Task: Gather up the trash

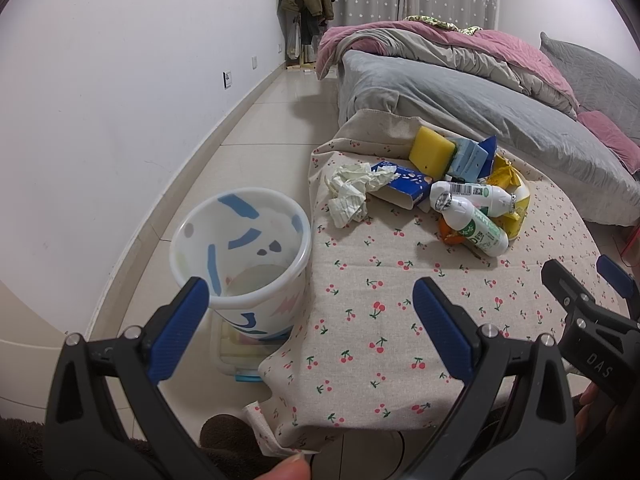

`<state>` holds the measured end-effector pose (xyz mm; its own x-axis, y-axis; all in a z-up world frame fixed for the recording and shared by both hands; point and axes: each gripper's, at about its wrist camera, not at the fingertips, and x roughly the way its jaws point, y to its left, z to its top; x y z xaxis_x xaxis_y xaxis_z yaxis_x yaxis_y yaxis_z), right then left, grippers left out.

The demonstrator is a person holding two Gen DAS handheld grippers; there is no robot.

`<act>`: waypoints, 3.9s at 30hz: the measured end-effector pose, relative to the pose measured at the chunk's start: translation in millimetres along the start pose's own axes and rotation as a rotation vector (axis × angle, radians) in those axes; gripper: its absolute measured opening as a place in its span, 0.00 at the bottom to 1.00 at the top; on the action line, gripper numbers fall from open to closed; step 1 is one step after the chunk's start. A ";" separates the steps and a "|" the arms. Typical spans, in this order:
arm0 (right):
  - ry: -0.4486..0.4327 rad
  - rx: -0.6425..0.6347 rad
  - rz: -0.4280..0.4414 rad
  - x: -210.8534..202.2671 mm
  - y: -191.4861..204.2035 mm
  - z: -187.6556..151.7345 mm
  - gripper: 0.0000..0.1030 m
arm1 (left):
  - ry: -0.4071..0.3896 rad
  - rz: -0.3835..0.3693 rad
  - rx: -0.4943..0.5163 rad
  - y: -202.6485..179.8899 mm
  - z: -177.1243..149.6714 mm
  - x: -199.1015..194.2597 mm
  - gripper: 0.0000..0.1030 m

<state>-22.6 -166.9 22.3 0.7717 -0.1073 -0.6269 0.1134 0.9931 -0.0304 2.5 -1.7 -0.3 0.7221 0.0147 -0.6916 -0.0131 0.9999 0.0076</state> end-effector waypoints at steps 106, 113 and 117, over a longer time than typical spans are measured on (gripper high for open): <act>0.486 0.430 0.440 213.9 -89.2 130.4 0.56 | 0.352 -0.305 0.042 -19.3 101.9 147.8 0.35; 0.470 0.479 0.439 208.3 -98.1 127.9 0.37 | 0.346 -0.321 0.010 -20.3 102.6 145.8 0.35; 0.428 0.479 0.436 192.4 -106.0 135.4 0.37 | 0.331 -0.338 -0.008 -17.3 103.7 137.4 0.35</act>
<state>198.6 -299.3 10.3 0.5104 0.4135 -0.7540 0.1880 0.8020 0.5670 173.6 -16.6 -20.7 0.4276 -0.3150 -0.8473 0.1783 0.9483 -0.2626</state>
